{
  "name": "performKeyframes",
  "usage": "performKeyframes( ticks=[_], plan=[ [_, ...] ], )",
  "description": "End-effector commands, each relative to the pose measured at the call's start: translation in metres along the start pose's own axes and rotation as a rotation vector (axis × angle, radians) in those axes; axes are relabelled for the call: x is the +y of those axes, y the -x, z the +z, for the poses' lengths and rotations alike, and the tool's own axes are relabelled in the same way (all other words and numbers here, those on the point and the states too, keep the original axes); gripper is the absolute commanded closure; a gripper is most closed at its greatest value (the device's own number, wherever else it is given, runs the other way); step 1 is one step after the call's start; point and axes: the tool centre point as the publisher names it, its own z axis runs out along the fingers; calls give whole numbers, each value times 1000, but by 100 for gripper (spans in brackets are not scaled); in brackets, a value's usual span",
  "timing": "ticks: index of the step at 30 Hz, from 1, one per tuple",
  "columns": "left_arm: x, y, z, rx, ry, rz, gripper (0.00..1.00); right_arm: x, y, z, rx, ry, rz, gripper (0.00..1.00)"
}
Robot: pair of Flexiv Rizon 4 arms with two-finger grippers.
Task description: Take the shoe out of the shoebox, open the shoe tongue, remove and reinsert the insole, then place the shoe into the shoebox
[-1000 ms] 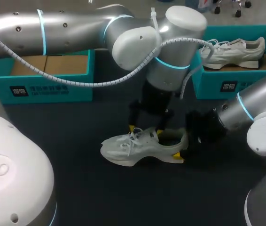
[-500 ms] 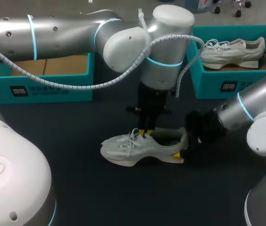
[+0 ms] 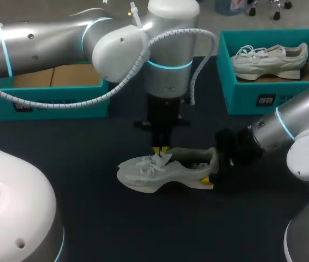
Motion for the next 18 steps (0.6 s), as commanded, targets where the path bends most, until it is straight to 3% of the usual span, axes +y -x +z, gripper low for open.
performKeyframes(
  ticks=[1, 9, 18],
  plan=[
    [10, 19, -9, 123, -19, 4, 100, -2, -1, 5, -1, -2, 0, 100],
    [16, 44, -8, 151, -18, -52, 100, -2, -1, 5, -1, -2, 0, 100],
    [5, 65, 17, 102, -13, -102, 100, -2, -1, 5, -1, -2, 0, 100]
  ],
)
